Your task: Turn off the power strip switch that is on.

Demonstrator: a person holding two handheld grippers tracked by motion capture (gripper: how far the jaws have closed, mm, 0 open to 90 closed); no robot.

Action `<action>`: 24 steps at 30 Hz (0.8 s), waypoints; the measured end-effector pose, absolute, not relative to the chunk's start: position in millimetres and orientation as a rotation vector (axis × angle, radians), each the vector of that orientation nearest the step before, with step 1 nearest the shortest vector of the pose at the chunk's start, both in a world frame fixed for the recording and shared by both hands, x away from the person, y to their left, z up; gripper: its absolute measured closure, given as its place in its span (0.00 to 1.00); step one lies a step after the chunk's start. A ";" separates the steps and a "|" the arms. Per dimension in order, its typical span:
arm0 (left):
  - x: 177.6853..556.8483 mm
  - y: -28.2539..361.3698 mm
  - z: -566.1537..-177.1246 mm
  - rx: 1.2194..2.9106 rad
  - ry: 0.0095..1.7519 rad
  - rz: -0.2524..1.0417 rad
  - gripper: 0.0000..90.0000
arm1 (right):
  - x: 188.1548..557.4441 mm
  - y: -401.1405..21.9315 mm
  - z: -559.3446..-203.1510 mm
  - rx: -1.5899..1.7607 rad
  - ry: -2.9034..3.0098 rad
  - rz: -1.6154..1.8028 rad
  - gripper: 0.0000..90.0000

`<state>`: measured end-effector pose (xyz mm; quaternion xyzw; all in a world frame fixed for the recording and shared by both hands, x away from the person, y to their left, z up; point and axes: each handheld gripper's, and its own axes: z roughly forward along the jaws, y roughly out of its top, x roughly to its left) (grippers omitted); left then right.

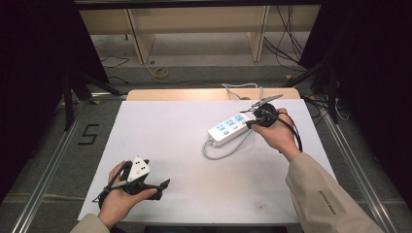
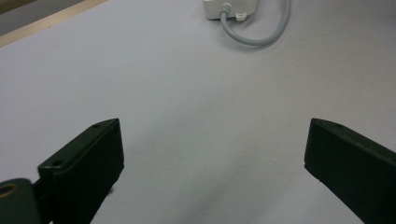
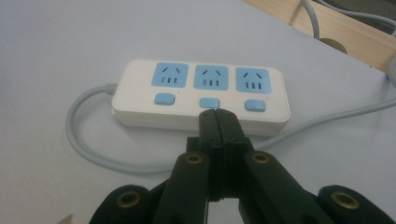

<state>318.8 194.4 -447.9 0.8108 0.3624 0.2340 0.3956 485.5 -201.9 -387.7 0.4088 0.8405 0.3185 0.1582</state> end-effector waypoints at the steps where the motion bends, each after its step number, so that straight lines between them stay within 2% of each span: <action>1: 318.8 194.4 -448.0 2.056 0.918 0.592 0.05 | 486.1 -201.4 -387.4 1.168 2.406 0.909 1.00; 24: 318.9 194.3 -448.0 2.061 0.912 0.592 0.05 | 498.2 -187.9 -391.9 1.168 2.435 0.861 1.00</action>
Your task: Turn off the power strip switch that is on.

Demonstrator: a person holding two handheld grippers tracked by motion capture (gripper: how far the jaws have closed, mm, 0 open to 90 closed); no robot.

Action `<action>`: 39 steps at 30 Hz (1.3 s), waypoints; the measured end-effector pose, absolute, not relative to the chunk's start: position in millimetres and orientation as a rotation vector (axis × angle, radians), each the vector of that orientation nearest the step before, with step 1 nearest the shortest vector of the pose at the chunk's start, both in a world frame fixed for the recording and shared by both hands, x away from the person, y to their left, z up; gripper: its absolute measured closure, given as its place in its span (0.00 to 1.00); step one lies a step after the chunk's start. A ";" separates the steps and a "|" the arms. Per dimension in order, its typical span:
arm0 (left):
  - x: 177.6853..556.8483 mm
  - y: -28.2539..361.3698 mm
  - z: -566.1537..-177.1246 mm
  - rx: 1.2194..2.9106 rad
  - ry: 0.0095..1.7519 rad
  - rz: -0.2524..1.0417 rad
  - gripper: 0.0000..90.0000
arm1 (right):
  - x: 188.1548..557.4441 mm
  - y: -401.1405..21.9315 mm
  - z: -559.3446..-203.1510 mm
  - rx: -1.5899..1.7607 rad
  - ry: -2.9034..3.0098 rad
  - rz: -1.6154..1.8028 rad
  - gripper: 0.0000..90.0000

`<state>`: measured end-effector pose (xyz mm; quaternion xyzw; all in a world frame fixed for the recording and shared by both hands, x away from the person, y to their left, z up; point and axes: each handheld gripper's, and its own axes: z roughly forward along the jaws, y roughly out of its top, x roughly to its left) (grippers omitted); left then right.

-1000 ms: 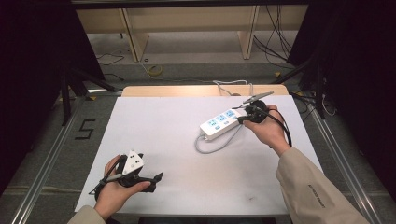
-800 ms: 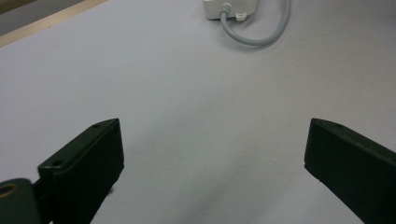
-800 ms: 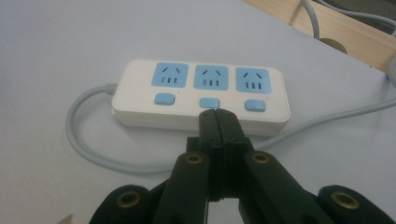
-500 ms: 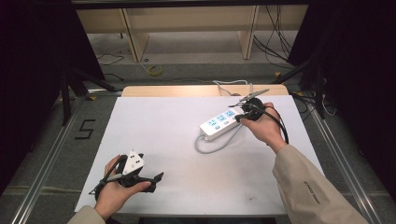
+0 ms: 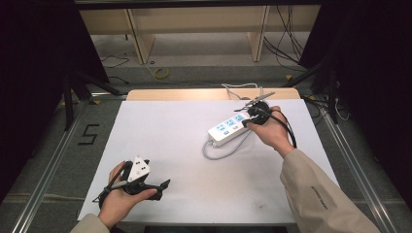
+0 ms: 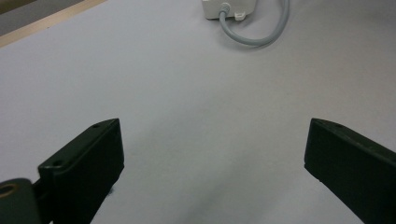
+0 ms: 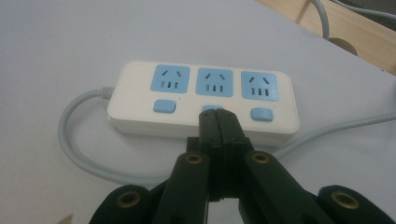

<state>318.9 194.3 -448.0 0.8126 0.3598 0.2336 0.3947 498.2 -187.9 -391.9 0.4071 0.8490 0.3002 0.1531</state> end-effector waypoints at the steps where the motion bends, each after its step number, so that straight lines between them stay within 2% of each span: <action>1: 318.9 194.3 -448.0 2.061 0.912 0.592 0.05 | 498.6 -187.5 -391.9 1.170 2.435 0.860 1.00; 39: 319.2 193.4 -447.9 2.066 0.898 0.591 0.05 | 517.2 -170.2 -405.2 1.194 2.474 0.808 1.00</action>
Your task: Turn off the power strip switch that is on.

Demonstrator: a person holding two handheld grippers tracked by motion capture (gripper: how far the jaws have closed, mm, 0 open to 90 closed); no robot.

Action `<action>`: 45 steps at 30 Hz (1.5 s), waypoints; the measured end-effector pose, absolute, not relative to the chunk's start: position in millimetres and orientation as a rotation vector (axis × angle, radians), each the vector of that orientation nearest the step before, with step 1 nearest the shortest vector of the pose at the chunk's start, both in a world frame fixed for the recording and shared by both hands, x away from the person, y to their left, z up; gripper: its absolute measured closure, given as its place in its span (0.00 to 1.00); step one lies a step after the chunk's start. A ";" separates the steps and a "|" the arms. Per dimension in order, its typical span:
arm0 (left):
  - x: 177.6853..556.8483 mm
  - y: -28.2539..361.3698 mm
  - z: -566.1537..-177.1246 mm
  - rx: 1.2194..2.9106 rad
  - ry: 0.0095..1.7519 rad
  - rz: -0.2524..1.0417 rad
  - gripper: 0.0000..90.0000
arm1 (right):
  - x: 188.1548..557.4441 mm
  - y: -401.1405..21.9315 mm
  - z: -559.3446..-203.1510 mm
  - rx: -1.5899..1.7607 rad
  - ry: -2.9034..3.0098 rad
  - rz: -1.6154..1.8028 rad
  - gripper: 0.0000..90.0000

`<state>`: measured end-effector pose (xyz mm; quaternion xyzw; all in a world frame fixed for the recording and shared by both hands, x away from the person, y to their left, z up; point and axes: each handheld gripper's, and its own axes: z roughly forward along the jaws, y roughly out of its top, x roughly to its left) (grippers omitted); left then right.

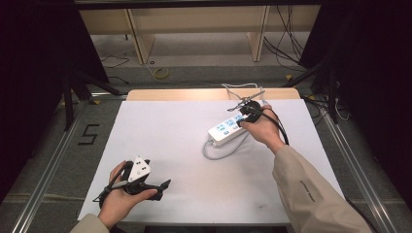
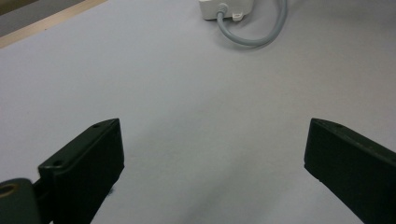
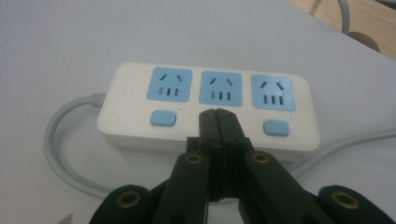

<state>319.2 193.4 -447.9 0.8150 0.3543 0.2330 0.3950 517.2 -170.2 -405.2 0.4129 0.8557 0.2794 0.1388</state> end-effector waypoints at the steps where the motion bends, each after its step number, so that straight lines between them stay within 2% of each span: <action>1: 319.2 193.4 -447.9 2.066 0.899 0.590 0.05 | 517.6 -170.1 -405.4 1.199 2.472 0.807 1.00; 45: 319.0 193.5 -448.3 2.067 0.897 0.585 0.05 | 539.7 -156.4 -423.8 1.223 2.490 0.740 1.00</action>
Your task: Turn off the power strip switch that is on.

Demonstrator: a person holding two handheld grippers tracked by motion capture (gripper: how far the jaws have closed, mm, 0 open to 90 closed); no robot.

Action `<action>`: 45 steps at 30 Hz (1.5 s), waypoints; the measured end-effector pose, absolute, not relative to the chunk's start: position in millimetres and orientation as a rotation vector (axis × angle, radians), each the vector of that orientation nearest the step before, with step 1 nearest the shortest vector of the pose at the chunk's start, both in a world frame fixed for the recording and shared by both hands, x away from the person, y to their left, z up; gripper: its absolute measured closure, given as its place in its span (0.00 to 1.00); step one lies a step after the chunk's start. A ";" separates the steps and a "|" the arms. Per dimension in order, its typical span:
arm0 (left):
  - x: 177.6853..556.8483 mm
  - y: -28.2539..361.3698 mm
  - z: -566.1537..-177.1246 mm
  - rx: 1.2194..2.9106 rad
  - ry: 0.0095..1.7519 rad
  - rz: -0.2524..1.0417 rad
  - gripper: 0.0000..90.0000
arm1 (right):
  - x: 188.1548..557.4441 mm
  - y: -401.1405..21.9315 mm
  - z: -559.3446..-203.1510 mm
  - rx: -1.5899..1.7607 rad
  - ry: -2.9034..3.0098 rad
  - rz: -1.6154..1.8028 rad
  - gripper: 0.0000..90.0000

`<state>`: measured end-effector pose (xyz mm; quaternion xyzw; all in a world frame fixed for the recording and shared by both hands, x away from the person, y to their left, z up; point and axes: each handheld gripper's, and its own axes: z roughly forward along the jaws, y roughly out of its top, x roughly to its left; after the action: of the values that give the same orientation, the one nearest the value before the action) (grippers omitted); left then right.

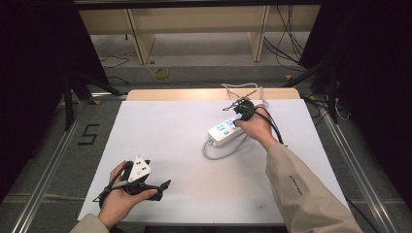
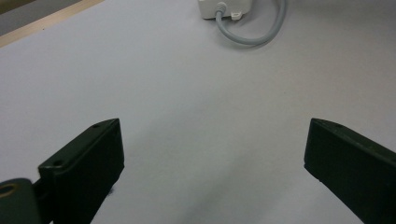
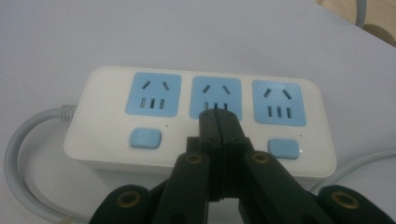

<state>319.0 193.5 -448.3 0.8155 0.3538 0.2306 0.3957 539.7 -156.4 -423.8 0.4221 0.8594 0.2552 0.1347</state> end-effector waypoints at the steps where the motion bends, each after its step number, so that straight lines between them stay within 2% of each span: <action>1: 319.0 193.8 -448.2 2.072 0.895 0.584 0.05 | 539.7 -156.0 -424.1 1.228 2.489 0.737 1.00; 45: 318.9 193.1 -448.8 2.066 0.894 0.584 0.05 | 546.0 -153.4 -434.9 1.239 2.521 0.678 1.00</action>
<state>318.9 193.1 -448.8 0.8156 0.3527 0.2303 0.3967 546.0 -153.4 -434.9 0.4253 0.8655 0.2329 0.1255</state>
